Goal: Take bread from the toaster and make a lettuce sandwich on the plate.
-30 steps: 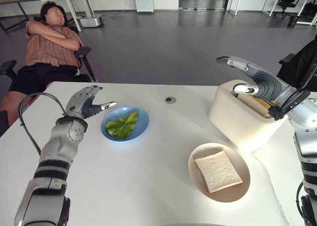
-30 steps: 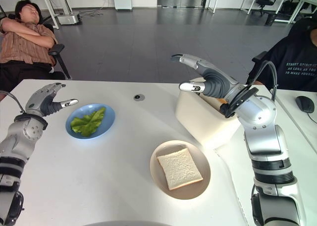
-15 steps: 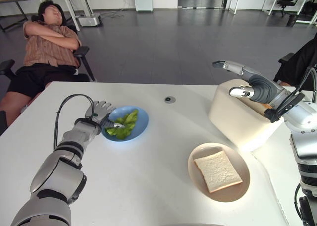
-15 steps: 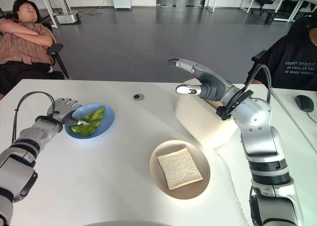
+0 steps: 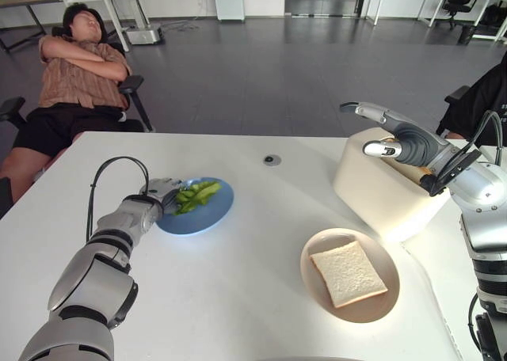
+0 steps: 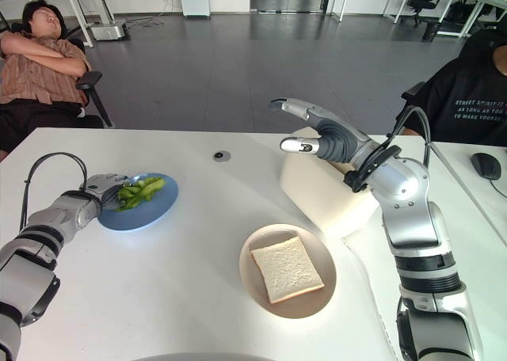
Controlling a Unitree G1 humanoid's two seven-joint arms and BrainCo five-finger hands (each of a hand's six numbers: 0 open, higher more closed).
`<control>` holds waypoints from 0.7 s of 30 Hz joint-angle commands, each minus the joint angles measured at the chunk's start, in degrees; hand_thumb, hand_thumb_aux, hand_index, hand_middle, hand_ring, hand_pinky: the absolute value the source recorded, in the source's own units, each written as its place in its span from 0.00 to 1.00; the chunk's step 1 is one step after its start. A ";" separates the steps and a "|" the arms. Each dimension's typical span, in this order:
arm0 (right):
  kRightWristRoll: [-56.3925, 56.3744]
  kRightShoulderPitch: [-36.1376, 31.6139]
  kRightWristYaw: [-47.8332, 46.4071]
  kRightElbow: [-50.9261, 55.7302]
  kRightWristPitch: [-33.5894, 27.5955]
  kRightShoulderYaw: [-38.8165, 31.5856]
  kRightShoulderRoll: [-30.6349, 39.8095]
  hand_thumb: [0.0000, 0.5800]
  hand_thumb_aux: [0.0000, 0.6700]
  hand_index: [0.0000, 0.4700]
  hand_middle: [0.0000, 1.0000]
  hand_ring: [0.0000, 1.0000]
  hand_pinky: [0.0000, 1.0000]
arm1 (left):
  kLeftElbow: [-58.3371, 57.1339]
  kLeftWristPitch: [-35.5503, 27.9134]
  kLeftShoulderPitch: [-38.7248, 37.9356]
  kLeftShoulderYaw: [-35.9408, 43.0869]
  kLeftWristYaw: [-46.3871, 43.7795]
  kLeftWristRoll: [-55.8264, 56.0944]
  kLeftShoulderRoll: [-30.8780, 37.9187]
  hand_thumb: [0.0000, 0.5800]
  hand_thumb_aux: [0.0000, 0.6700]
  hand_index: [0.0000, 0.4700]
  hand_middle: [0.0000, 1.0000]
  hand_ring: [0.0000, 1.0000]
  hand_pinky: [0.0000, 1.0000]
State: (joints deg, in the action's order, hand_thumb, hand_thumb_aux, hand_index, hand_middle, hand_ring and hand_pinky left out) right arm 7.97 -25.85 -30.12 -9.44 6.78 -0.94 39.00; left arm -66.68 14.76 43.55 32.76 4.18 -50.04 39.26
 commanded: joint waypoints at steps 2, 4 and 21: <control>1.11 -0.36 -0.07 -0.05 -0.40 -0.62 -0.35 0.00 0.00 0.00 0.00 0.00 0.00 | 0.73 0.86 -2.26 1.18 0.68 0.15 -0.68 1.00 1.00 1.00 0.00 0.00 0.00; 1.26 -0.35 -0.07 -0.11 -0.49 -0.58 -0.40 0.00 0.00 0.00 0.00 0.00 0.00 | 1.57 1.18 -2.03 1.07 1.68 0.48 -0.33 1.00 1.00 1.00 0.00 0.00 0.00; 1.88 -0.21 0.65 0.78 -0.48 -0.41 -0.65 0.00 0.00 0.00 0.00 0.00 0.00 | 34.35 3.08 -10.00 -12.49 -15.72 14.36 8.66 1.00 1.00 1.00 0.00 0.00 0.00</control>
State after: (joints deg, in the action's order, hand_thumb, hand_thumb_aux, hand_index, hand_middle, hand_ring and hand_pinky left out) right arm 9.21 -25.81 -29.25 -8.91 6.42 -1.29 38.37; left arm -34.46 18.67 35.32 21.38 -9.54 -36.61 47.25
